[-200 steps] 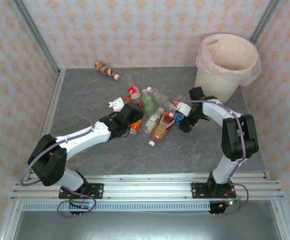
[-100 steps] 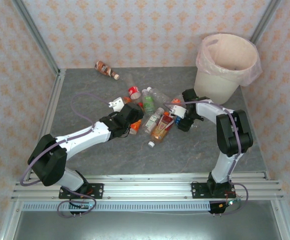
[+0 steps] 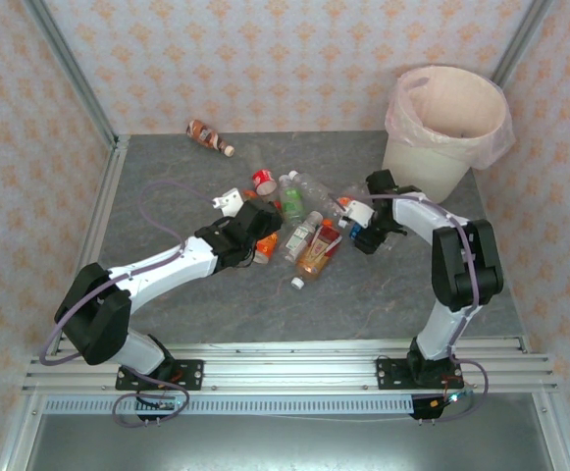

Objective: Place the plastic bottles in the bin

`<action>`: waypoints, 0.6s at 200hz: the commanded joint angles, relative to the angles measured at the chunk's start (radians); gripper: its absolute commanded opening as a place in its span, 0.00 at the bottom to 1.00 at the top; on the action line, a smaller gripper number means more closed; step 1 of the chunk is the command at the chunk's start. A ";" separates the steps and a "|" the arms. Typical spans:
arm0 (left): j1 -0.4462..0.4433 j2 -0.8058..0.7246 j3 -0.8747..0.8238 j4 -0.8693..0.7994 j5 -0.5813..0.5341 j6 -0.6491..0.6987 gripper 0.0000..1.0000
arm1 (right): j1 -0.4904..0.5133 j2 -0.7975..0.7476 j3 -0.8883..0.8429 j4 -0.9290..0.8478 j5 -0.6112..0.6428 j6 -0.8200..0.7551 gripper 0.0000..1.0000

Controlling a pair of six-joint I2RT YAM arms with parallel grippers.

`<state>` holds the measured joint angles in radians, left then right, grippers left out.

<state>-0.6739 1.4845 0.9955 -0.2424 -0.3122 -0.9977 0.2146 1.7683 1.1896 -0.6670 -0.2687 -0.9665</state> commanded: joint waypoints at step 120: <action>0.014 -0.007 0.005 -0.008 -0.001 -0.042 1.00 | -0.032 -0.300 0.080 0.276 -0.274 0.504 0.48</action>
<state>-0.6712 1.4845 0.9962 -0.2424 -0.3084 -1.0218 0.1886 1.5253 1.2747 -0.5480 -0.4866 -0.6216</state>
